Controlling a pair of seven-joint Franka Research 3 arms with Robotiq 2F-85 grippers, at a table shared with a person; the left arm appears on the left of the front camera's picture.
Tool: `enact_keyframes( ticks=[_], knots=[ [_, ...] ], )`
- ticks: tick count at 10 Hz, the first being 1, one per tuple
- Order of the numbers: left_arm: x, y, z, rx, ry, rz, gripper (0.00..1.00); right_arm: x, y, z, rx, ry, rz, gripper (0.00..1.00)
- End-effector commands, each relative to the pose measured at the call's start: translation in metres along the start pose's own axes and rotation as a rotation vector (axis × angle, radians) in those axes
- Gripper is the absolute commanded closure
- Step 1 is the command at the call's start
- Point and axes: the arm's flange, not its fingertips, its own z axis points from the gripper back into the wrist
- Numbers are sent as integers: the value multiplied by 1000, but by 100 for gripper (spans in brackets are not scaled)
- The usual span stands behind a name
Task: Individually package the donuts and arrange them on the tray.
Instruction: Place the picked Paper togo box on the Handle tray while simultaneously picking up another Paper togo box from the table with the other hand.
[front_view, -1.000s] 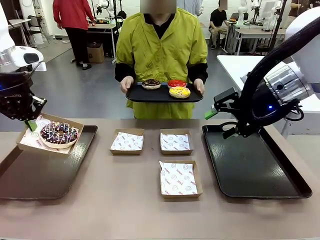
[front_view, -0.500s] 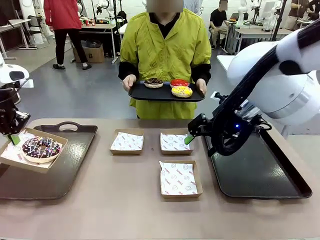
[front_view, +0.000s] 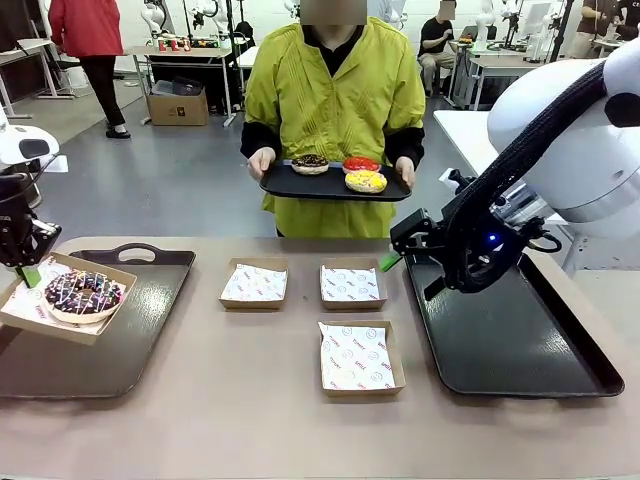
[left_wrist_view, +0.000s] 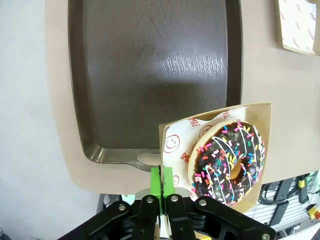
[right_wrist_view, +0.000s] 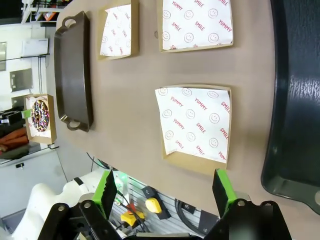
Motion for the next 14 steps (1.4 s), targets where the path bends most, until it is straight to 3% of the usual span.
enact_keyframes(
  ticks=[1, 3, 5, 9, 14],
  knots=[
    [-2, -2, 3, 0, -1, 11, 99, 1, -1, 1, 0, -4, -4, 0],
    [7, -2, -5, 45, -7, -16, 99, -25, 23, -24, -371, 69, 88, 0],
    [11, 6, -29, 87, -18, -37, 99, -38, 39, -49, -532, 118, 134, 0],
    [12, 9, -66, 40, -48, -83, 99, -38, 30, -108, -603, 137, 152, 0],
    [10, 9, -84, 26, -60, -93, 99, -24, 1, -147, -623, -17, 197, 0]
  ],
)
